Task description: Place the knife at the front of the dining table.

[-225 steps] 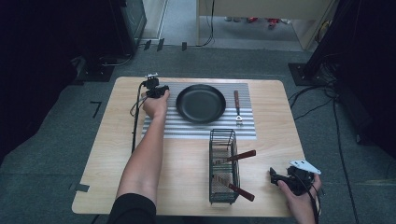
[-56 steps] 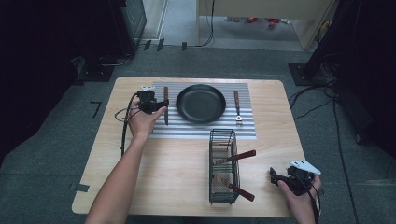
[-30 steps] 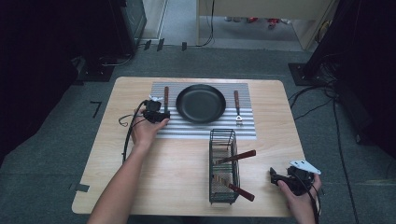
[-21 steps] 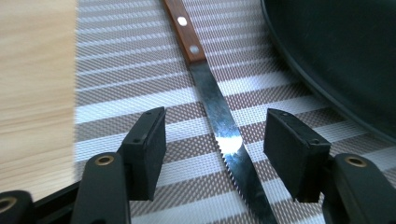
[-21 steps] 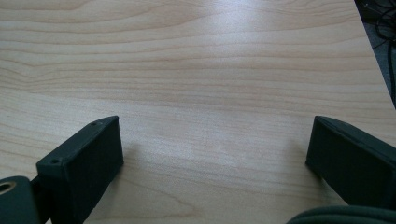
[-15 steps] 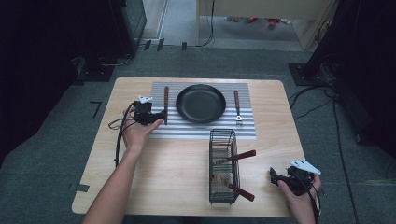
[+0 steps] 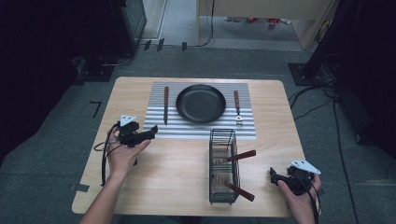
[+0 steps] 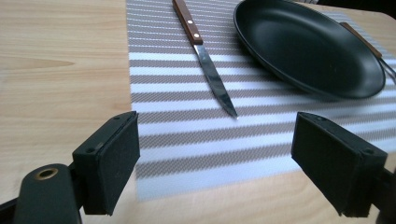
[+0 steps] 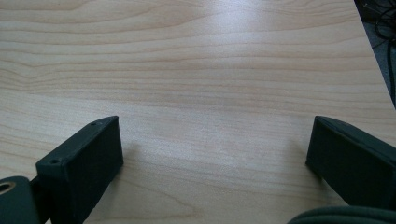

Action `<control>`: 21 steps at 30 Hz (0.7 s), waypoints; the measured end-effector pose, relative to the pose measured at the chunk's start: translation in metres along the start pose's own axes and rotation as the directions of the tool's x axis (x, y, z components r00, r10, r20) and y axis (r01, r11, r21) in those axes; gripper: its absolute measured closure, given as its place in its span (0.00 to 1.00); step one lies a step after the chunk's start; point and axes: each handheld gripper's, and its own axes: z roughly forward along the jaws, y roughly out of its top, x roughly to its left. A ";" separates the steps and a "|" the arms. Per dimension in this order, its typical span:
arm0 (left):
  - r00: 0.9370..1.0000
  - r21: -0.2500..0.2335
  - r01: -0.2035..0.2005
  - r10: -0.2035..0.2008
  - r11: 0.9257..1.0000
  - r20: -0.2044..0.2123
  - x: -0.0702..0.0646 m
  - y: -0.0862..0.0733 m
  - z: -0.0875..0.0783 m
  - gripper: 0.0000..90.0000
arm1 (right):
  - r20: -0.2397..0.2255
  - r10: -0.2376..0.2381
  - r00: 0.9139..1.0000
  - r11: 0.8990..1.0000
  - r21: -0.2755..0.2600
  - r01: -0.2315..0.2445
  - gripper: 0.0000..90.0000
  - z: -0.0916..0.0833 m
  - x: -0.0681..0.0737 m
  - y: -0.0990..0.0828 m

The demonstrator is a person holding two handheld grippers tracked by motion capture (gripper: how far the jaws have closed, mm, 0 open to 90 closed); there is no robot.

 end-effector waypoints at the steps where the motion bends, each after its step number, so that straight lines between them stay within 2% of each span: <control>1: 1.000 -0.008 0.004 -0.004 1.000 0.002 0.001 -0.004 -0.004 0.14 | 0.000 -0.001 1.000 1.000 0.000 0.001 0.04 0.000 0.000 0.000; 3: 1.000 -0.001 -0.003 0.003 1.000 -0.013 0.003 -0.010 -0.012 0.14 | -0.003 -0.003 1.000 1.000 0.000 0.003 0.04 0.000 0.000 0.000; 8: 0.999 -0.004 0.012 -0.013 1.000 -0.033 0.013 -0.028 -0.031 0.11 | -0.003 -0.004 1.000 1.000 0.000 0.004 0.04 0.000 0.000 0.000; 10: 0.997 0.002 0.013 -0.013 1.000 -0.077 0.018 -0.035 -0.036 0.10 | -0.003 -0.004 1.000 1.000 0.000 0.004 0.04 0.000 0.000 0.000; 13: 0.995 0.003 0.015 -0.015 1.000 -0.100 0.028 -0.046 -0.045 0.09 | -0.003 -0.003 1.000 1.000 0.000 0.003 0.04 0.000 0.000 0.000; 17: 0.992 0.028 0.031 -0.027 0.999 -0.123 0.039 -0.063 -0.055 0.09 | -0.003 -0.004 1.000 1.000 0.000 0.004 0.04 0.000 0.000 0.000; 21: 0.987 0.066 0.012 -0.001 0.998 -0.160 0.045 -0.078 -0.061 0.09 | -0.003 -0.004 1.000 1.000 0.001 0.004 0.04 0.000 0.000 0.000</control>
